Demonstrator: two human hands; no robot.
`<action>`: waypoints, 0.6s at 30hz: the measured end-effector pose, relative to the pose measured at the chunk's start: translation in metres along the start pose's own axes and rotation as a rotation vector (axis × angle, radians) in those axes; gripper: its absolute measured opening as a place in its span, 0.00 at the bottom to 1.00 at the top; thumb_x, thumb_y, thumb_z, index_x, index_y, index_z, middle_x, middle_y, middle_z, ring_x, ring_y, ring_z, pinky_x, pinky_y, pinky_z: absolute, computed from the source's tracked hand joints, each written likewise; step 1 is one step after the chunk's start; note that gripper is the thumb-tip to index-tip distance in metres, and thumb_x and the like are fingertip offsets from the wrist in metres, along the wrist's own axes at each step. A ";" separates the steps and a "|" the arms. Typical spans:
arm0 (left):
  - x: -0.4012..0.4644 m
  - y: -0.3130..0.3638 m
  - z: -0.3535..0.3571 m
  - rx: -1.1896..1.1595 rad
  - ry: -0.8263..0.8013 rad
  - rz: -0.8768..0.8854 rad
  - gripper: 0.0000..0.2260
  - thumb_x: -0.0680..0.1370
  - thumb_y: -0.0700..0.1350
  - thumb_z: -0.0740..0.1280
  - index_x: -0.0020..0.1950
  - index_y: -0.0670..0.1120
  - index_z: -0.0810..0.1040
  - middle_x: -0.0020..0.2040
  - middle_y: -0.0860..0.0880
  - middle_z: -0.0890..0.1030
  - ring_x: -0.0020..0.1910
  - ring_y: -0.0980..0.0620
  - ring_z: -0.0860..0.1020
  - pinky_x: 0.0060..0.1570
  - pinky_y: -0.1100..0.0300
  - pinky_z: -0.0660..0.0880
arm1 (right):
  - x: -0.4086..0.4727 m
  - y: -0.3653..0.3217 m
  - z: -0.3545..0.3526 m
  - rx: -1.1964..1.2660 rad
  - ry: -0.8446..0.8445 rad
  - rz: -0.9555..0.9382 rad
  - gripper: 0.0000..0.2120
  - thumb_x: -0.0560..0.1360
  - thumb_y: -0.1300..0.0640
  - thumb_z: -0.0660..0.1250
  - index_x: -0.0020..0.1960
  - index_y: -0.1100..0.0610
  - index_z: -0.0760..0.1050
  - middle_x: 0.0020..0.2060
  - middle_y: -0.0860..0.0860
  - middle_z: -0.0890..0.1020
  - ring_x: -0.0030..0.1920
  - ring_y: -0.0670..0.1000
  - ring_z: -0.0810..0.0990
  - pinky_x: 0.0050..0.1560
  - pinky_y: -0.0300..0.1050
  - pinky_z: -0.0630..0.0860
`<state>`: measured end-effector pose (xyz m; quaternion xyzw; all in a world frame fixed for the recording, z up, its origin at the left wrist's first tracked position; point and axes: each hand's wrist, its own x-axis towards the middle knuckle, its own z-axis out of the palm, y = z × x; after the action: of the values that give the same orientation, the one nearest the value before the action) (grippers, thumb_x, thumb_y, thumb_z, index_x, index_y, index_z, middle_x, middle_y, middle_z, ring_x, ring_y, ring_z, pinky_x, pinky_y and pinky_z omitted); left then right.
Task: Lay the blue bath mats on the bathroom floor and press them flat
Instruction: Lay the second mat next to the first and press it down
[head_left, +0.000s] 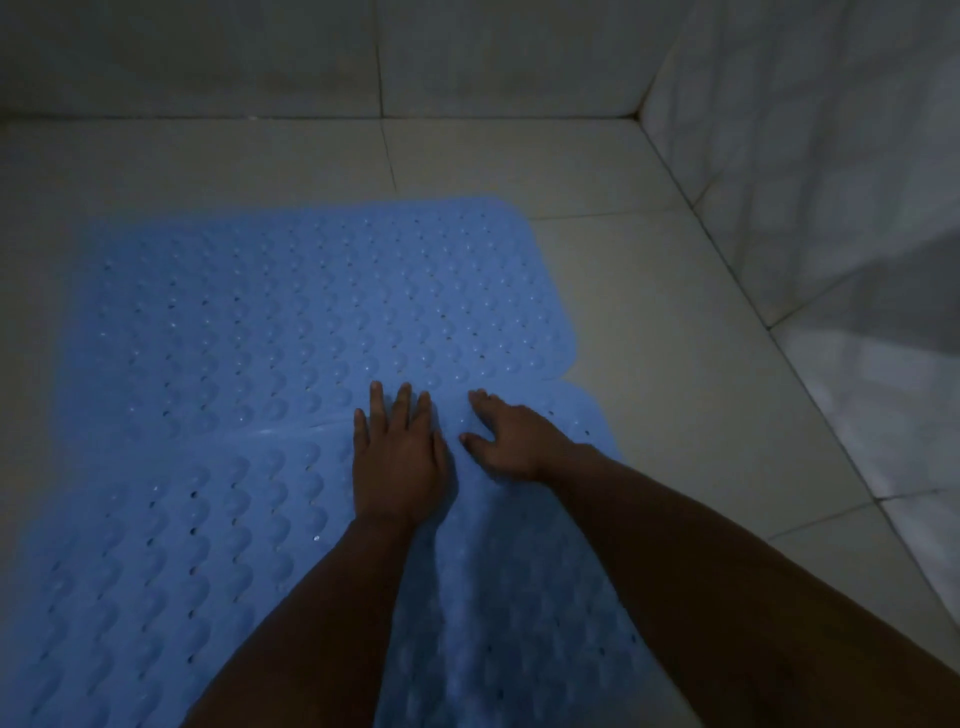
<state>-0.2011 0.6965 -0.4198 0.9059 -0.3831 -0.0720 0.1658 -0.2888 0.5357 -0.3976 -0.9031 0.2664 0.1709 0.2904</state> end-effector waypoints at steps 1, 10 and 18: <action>0.000 0.008 0.000 -0.007 -0.015 0.012 0.32 0.79 0.55 0.45 0.78 0.44 0.69 0.80 0.42 0.66 0.82 0.36 0.55 0.78 0.36 0.57 | -0.001 0.003 -0.010 0.050 0.095 0.007 0.33 0.82 0.44 0.62 0.82 0.52 0.57 0.79 0.55 0.65 0.77 0.57 0.66 0.77 0.53 0.63; 0.008 0.089 0.042 -0.036 -0.152 0.228 0.30 0.80 0.54 0.50 0.78 0.43 0.69 0.81 0.39 0.64 0.80 0.33 0.59 0.73 0.32 0.64 | -0.013 0.071 -0.050 0.036 0.435 0.006 0.17 0.80 0.52 0.60 0.64 0.54 0.80 0.63 0.54 0.82 0.66 0.57 0.77 0.68 0.52 0.73; 0.003 0.110 0.093 0.150 -0.168 0.237 0.39 0.82 0.68 0.49 0.84 0.42 0.54 0.85 0.41 0.48 0.84 0.43 0.44 0.79 0.35 0.46 | 0.000 0.124 -0.041 0.050 0.621 -0.036 0.19 0.76 0.50 0.55 0.56 0.55 0.81 0.56 0.54 0.82 0.60 0.59 0.78 0.61 0.57 0.76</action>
<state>-0.2964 0.6002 -0.4674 0.8551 -0.5039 -0.0985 0.0723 -0.3548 0.4248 -0.4194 -0.9092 0.3304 -0.1249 0.2203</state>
